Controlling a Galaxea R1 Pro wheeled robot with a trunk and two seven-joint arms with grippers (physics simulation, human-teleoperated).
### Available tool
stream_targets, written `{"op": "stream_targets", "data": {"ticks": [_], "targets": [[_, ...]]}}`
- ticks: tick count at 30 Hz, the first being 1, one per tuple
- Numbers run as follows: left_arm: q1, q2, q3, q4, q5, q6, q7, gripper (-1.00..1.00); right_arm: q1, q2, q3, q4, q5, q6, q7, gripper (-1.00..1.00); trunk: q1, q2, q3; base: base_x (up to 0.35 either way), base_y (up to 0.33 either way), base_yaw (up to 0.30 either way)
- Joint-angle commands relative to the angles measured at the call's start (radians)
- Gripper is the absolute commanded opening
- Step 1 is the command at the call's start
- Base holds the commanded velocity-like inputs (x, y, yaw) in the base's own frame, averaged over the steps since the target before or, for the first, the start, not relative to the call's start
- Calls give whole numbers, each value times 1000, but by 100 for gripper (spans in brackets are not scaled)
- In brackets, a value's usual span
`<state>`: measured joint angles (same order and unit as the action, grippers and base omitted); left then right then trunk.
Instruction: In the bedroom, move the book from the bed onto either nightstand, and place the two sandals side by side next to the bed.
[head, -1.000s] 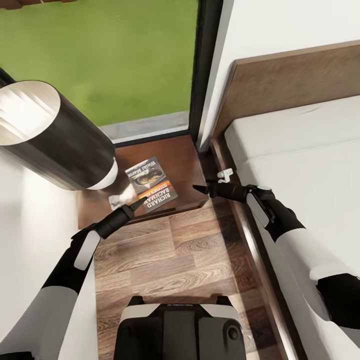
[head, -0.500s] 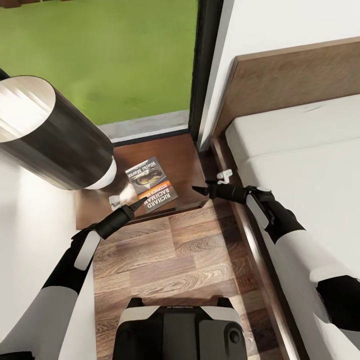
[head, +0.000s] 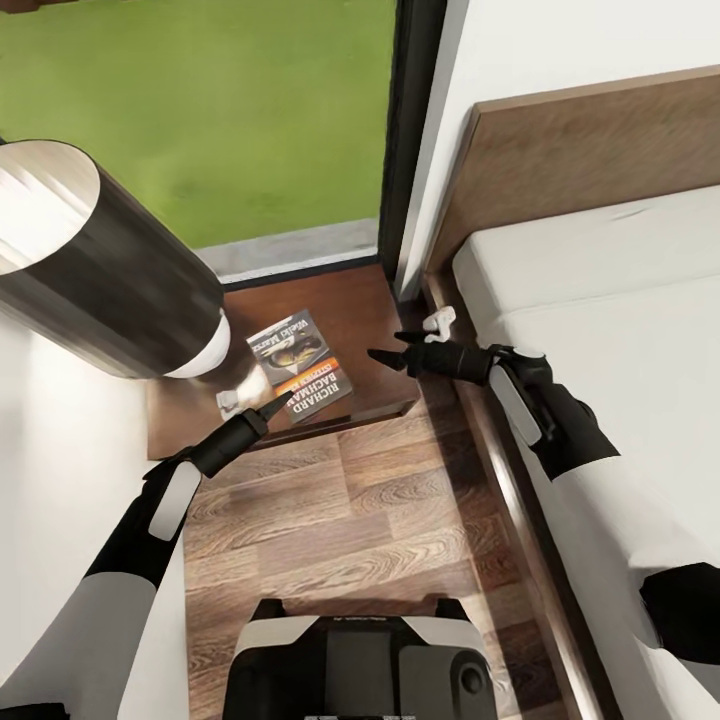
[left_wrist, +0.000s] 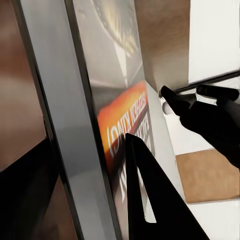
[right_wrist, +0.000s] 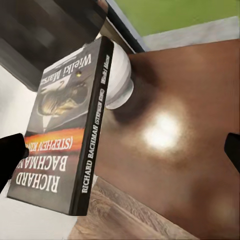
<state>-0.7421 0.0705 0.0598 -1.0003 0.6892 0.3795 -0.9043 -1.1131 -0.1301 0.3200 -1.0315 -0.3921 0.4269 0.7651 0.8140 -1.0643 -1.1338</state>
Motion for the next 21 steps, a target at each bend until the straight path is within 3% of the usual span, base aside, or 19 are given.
{"op": "stream_targets", "data": {"ticks": [1,21], "targets": [[0,1,0,0,9,4,-1,-100,-1,-1,2,-10,-9,11,-3,100,4,-8,-4,0,0,0],[0,-3,0,11,9,-5,1,-100,-1,0,2,-36,-15,8,1,100,81,-148,-66,0,0,0]]}}
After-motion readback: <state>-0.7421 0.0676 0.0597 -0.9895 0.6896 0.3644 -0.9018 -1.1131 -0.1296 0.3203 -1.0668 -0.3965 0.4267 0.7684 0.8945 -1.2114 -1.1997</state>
